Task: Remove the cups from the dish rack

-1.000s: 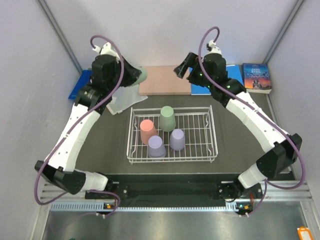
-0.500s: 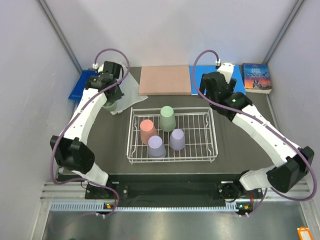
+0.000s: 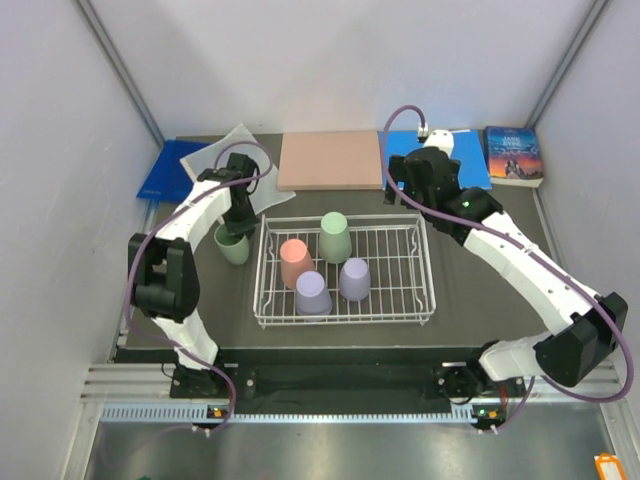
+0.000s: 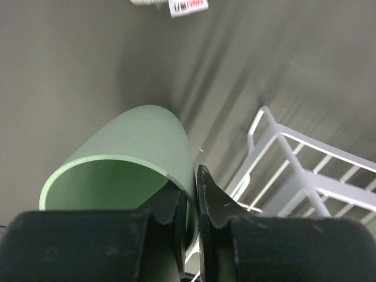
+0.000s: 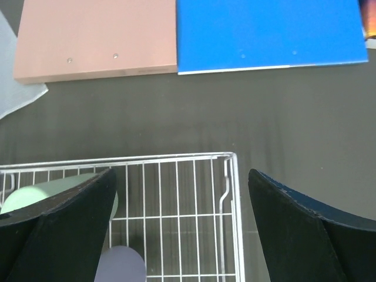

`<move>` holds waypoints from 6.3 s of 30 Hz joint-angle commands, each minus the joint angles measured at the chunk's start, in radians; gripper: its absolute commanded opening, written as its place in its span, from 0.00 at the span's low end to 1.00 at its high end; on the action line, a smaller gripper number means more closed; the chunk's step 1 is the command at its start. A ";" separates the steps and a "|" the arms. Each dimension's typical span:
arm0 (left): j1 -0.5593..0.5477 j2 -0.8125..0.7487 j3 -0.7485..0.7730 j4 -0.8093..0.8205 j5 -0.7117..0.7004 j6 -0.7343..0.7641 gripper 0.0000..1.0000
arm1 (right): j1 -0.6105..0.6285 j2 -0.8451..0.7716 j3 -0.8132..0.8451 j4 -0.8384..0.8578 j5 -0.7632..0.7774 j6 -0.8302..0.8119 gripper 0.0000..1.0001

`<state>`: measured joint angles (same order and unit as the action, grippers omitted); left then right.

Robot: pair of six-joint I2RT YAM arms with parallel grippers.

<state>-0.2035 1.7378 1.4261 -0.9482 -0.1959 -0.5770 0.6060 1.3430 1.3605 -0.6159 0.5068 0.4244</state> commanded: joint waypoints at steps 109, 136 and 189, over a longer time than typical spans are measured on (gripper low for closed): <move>0.049 -0.521 -0.506 1.379 0.960 -0.856 0.81 | -0.247 -0.045 -0.477 1.401 -1.081 0.878 0.00; -0.014 -0.600 -0.475 1.306 0.882 -0.718 0.85 | -0.121 0.169 -0.351 1.481 -1.091 0.876 0.00; 0.111 -0.120 0.105 -0.069 -0.225 0.039 0.00 | 0.097 0.074 0.086 -0.021 -0.028 -0.019 0.98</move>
<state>-0.1223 1.5917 1.5517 -1.0508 -0.4507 -0.5457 0.6937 1.4612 1.4712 -0.6533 0.4973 0.4030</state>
